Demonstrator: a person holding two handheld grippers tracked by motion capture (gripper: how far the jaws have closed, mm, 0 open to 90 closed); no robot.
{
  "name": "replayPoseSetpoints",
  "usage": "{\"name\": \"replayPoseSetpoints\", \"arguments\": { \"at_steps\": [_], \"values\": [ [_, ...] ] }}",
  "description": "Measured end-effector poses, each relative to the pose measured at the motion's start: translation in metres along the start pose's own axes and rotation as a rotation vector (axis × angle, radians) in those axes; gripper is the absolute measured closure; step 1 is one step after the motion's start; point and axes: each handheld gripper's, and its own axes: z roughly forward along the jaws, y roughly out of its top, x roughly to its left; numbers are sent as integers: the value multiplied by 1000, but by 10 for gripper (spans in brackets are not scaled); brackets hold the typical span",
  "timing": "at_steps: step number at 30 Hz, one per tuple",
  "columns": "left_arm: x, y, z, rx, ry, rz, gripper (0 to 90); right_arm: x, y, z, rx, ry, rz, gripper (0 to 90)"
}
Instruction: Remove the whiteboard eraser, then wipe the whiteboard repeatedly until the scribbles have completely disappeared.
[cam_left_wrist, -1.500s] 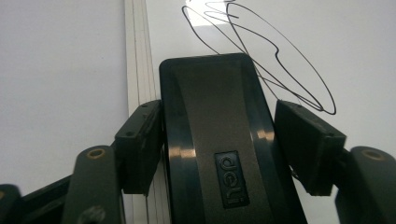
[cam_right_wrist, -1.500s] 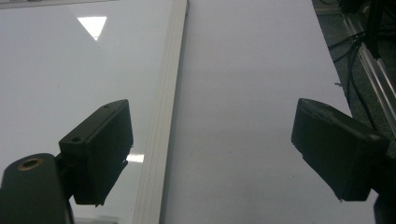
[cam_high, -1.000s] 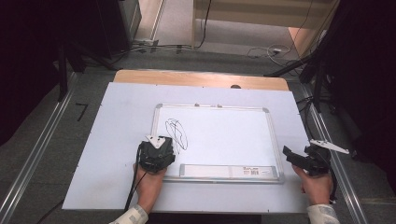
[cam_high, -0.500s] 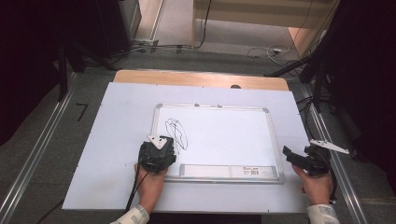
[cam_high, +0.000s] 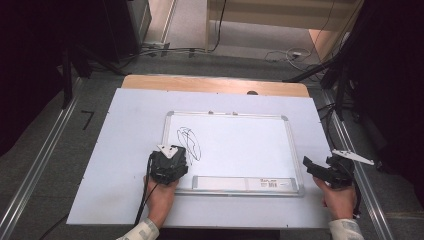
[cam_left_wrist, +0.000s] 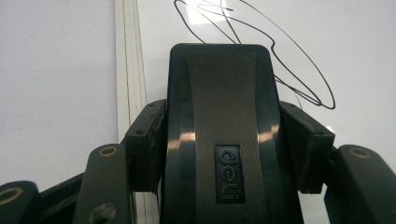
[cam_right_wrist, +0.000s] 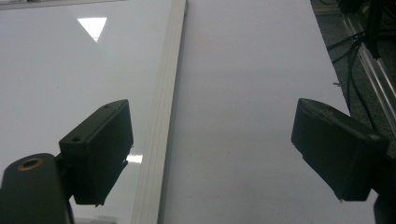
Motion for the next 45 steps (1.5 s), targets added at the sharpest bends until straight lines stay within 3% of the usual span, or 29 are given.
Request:
{"name": "replayPoseSetpoints", "arguments": {
  "at_steps": [8, 15, 24, 45],
  "values": [
    [-1, 1, -2, -10, -12, 4, 406, 0, 0, 0, -2, 2, 2, 115],
    [0, 12, -19, -95, -9, 11, 405, 0, 0, 1, -2, -2, 2, 114],
    [9, 17, -24, -103, -30, -18, 404, 1, 1, 1, -2, -4, 3, 115],
    [8, 20, -24, -99, -75, -16, 404, 1, 2, 2, 0, 0, -3, 115]
  ]
}}
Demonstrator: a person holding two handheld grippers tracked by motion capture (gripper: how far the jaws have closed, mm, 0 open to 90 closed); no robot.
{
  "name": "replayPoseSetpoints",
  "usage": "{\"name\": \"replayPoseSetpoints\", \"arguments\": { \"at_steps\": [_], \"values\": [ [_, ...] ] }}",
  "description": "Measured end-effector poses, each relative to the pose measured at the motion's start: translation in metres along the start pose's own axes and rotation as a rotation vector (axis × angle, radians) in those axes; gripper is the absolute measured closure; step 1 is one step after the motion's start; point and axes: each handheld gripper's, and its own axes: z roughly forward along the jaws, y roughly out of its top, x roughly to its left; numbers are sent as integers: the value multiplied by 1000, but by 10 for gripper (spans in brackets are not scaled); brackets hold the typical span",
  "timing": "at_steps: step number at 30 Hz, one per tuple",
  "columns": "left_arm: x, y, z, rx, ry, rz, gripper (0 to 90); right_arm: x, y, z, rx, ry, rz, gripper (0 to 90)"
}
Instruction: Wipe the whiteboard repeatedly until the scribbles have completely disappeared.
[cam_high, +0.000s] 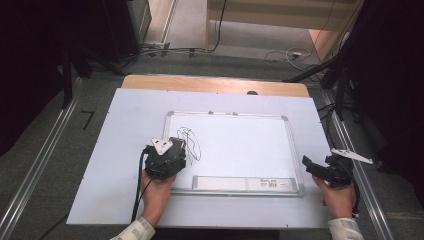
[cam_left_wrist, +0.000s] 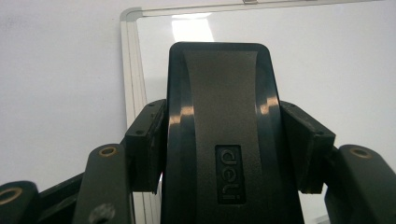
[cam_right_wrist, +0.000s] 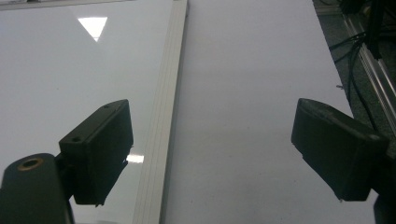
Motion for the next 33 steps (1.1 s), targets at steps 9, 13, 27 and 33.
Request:
{"name": "replayPoseSetpoints", "arguments": {
  "at_steps": [9, 13, 27, 33],
  "values": [
    [-1, 6, 4, -7, -20, 5, 404, 0, -1, -1, -1, -2, 0, 115],
    [-3, 9, 7, -12, -26, 8, 405, -1, -1, -1, 1, -6, 4, 115],
    [-11, 16, 23, 22, -61, 40, 404, -1, -2, -1, 1, -8, 7, 115],
    [-18, 19, 33, 38, -79, 74, 404, -1, -2, -1, 2, -10, 5, 115]
  ]
}}
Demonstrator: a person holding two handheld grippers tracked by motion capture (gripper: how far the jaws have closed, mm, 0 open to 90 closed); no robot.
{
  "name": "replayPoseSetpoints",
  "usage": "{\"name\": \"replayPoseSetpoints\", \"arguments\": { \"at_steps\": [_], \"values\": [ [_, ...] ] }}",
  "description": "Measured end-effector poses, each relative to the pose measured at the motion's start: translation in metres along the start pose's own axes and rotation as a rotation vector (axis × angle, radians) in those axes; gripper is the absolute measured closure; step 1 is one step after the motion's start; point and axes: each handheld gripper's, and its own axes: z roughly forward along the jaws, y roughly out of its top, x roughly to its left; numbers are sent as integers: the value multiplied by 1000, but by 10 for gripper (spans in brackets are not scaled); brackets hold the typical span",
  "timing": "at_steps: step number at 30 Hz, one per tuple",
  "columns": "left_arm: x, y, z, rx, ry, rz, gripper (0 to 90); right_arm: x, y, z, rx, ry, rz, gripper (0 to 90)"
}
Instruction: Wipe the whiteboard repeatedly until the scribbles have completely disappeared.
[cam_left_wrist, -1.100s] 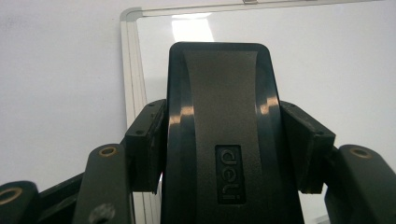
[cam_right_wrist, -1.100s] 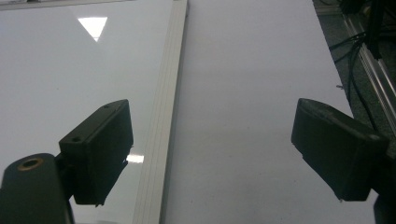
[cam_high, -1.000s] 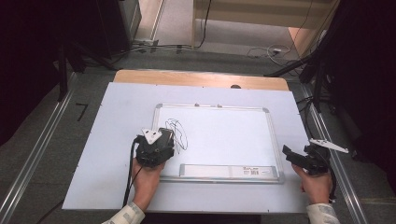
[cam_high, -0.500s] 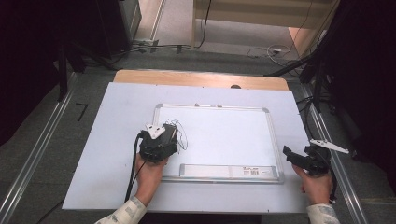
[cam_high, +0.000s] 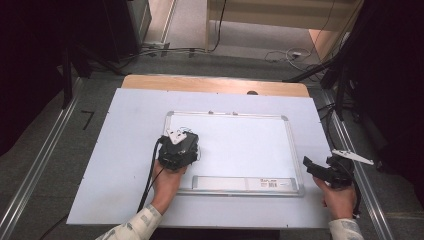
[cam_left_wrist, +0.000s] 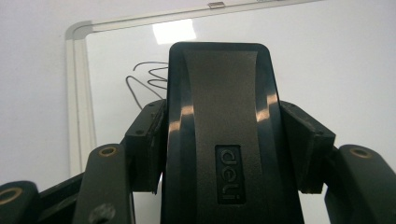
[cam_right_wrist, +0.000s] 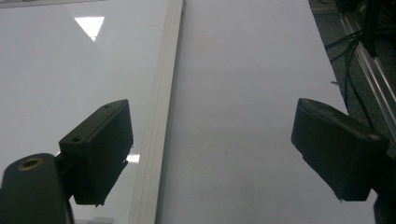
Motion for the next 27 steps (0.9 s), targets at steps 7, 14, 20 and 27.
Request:
{"name": "replayPoseSetpoints", "arguments": {
  "at_steps": [7, 14, 20, 27],
  "values": [
    [-8, 3, 9, 6, -25, 29, 404, -1, 0, 0, 0, 0, -2, 115],
    [-13, 6, 18, 20, -45, 51, 404, 0, 0, 0, 0, -1, -1, 115],
    [-17, 6, 26, 35, -62, 75, 404, -1, -1, 0, 1, -1, 0, 114],
    [-17, 6, 31, 41, -79, 89, 404, -1, -1, -1, 1, -2, 0, 115]
  ]
}}
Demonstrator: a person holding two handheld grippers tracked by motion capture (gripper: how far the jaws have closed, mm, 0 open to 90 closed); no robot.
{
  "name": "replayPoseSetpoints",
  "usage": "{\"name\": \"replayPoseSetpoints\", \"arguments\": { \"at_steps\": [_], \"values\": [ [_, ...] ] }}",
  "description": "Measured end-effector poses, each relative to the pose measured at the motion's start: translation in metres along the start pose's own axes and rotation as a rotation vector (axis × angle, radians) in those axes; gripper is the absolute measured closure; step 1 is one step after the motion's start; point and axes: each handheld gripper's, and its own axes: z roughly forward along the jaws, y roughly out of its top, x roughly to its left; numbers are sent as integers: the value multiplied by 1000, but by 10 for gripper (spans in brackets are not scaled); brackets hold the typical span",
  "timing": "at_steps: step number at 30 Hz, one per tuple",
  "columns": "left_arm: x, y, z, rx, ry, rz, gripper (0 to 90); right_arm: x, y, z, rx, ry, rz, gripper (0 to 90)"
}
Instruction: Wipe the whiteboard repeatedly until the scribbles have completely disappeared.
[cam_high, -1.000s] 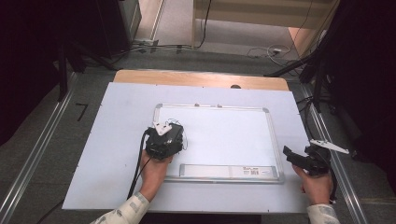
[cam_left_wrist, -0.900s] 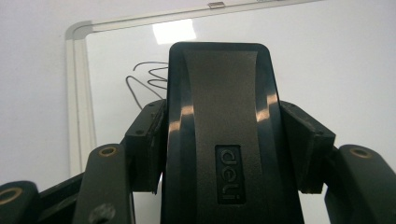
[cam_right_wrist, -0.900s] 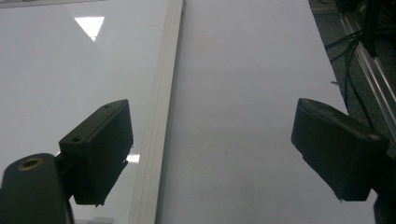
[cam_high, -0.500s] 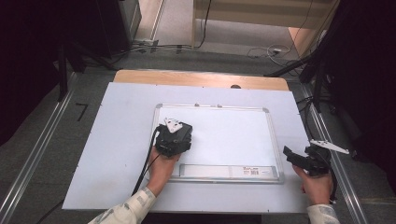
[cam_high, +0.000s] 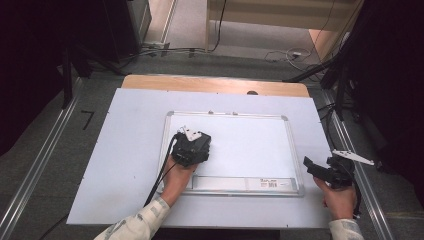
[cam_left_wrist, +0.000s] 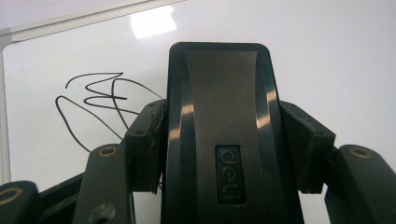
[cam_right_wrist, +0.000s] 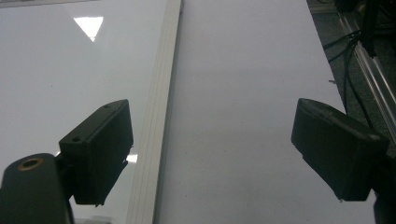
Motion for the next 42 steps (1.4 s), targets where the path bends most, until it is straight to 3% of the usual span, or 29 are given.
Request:
{"name": "replayPoseSetpoints", "arguments": {
  "at_steps": [23, 42],
  "values": [
    [-3, -6, 10, 54, 0, 43, 404, 0, 0, 0, -4, 0, 2, 115],
    [1, -5, 11, 54, 14, 37, 404, -1, -1, -1, -3, 1, 1, 115]
  ]
}}
